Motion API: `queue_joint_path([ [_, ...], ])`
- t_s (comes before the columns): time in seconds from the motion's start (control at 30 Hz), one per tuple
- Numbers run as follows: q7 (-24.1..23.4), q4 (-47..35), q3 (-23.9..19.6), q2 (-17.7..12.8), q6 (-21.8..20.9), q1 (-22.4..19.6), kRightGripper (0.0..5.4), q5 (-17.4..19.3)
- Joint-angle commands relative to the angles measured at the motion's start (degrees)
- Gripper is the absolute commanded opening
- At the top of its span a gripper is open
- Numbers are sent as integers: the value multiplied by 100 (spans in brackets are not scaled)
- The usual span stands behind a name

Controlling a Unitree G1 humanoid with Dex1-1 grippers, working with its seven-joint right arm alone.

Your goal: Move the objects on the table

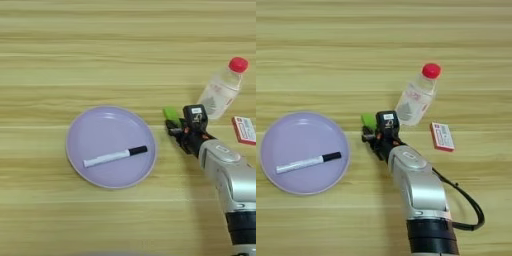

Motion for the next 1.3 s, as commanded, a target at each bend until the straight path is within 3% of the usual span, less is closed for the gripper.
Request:
queue_joint_path([
  [0.03,2,-230,-8,-166,-57,-143,223,-36],
  [0.77,296,-2347,-71,-543,561,194,434,124],
  [0.93,786,-2845,74,-957,688,289,496,203],
  [1.03,955,-3000,175,-1053,725,340,530,217],
  [1.3,1455,-3308,497,-1285,800,488,536,303],
])
